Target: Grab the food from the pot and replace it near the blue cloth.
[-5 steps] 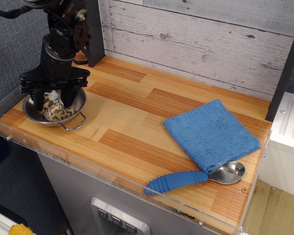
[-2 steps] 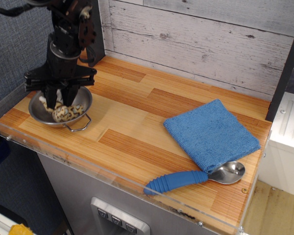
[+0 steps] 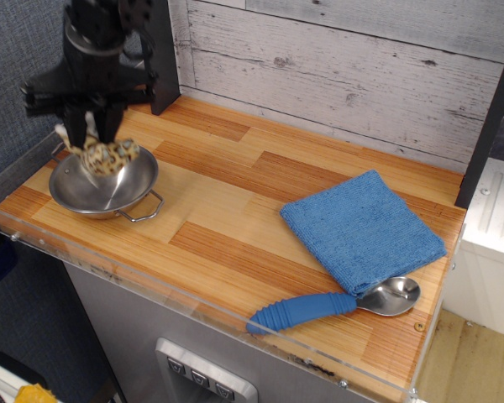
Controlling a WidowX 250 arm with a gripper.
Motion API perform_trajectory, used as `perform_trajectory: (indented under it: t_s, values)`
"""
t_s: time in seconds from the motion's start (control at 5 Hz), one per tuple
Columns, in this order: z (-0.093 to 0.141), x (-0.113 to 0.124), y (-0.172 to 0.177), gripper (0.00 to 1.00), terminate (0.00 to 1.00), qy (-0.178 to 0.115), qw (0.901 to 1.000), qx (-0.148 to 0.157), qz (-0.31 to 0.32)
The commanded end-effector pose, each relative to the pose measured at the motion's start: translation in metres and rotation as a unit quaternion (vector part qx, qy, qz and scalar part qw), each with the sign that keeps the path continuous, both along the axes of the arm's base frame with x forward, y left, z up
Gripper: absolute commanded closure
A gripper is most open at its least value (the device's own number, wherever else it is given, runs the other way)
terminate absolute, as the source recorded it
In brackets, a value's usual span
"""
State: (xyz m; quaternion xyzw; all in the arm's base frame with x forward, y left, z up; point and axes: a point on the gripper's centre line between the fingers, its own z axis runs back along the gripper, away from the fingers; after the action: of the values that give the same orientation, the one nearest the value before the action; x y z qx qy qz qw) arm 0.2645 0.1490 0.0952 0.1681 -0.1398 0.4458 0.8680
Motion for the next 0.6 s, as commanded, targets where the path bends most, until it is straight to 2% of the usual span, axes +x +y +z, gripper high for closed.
perform_trajectory:
  t_s: [0.0,0.2,0.4]
  values:
    - [0.053,0.018,-0.039,1.0,0.0,-0.063,0.9965,0.029,-0.045]
    - [0.062,0.044,-0.074,1.0,0.0,-0.069,0.9937,0.038,-0.08]
    - [0.057,0.07,-0.111,1.0,0.0,-0.059,0.9905,0.042,-0.117]
